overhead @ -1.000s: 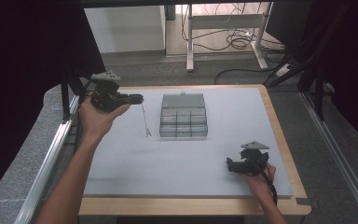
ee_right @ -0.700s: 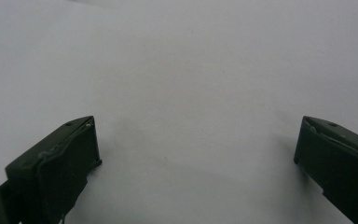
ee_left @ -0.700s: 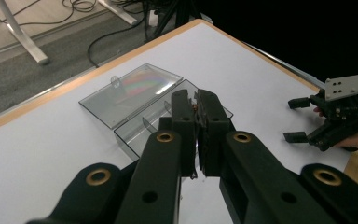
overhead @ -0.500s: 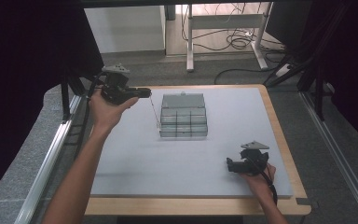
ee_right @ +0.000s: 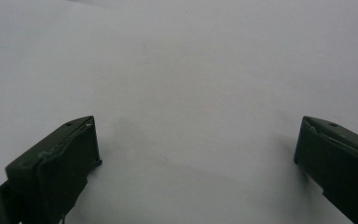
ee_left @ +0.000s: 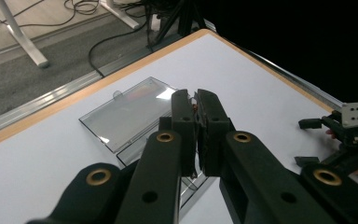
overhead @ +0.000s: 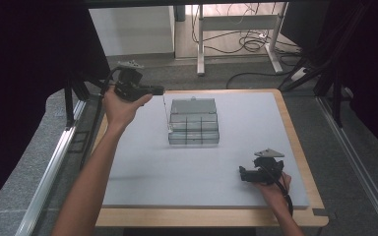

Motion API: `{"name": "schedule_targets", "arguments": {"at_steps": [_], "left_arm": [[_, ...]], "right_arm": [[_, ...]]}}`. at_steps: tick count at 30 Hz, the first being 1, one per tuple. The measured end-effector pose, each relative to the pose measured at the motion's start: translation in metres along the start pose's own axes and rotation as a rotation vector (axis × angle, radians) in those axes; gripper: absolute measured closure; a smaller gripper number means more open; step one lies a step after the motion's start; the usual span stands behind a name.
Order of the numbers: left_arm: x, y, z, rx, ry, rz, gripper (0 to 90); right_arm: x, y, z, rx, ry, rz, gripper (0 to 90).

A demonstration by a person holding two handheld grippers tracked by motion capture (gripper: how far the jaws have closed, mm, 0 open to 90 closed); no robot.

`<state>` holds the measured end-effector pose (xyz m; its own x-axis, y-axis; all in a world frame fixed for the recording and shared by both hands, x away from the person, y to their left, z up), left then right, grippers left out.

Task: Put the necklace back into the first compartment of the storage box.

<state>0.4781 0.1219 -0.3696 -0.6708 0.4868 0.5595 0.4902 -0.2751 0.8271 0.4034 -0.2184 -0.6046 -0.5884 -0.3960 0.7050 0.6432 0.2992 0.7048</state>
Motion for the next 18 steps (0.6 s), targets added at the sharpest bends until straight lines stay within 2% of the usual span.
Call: {"name": "schedule_targets", "arguments": {"at_steps": [5, 12, 18], "left_arm": [[-0.011, 0.004, 0.004, 0.015, 0.003, 0.004, 87.6], [-0.029, 0.006, 0.009, -0.002, 0.019, 0.024, 87.6], [-0.041, 0.008, 0.007, 0.008, 0.008, 0.016, 87.6]], "right_arm": [[0.000, 0.000, 0.000, -0.001, 0.002, 0.001, 0.0], [0.000, 0.000, 0.000, 0.002, 0.002, 0.001, 0.0], [0.000, 0.000, 0.000, 0.003, 0.003, 0.002, 0.0]]}}
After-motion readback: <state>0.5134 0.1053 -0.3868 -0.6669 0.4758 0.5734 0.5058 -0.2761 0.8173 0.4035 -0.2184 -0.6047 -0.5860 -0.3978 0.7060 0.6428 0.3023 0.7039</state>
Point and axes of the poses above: each handheld gripper's, and its own axes: x roughly backward along the jaws, y roughly out of its top, z roughly to its left, the point moved 10 cm from there along -x, roughly forward along the jaws, and after that the axes turned 11 degrees about y, right-handed, at the moved point
